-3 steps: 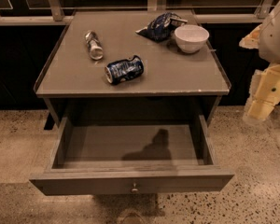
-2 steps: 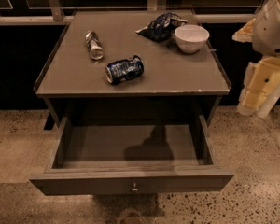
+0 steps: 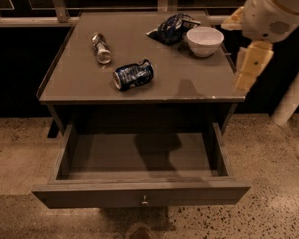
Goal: Place pepsi can into top drawer
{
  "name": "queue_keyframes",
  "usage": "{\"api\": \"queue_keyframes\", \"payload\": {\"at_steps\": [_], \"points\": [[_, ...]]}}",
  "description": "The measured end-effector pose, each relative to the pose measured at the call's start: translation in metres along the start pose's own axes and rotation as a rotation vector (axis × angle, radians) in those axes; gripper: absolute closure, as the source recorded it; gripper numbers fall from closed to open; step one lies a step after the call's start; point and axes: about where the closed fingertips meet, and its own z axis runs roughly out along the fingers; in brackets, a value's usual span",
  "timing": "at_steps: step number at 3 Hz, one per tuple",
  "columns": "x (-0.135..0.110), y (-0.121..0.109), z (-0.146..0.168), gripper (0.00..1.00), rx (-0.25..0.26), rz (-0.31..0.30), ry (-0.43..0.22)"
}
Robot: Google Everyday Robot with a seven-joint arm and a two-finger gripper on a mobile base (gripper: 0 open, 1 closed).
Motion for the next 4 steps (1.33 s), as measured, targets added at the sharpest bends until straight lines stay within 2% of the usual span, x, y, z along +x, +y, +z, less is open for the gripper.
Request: {"api": "queue_keyframes", "payload": {"at_steps": [1, 2, 3, 4], "points": [[-0.003, -0.005, 0.000, 0.00, 0.011, -0.003, -0.008], [0.000, 0.001, 0.002, 0.00, 0.020, 0.027, -0.054], [-0.012, -0.015, 0.021, 0.00, 0.025, -0.004, -0.155], [-0.032, -0.041, 0.055, 0.00, -0.020, -0.074, -0.231]]}}
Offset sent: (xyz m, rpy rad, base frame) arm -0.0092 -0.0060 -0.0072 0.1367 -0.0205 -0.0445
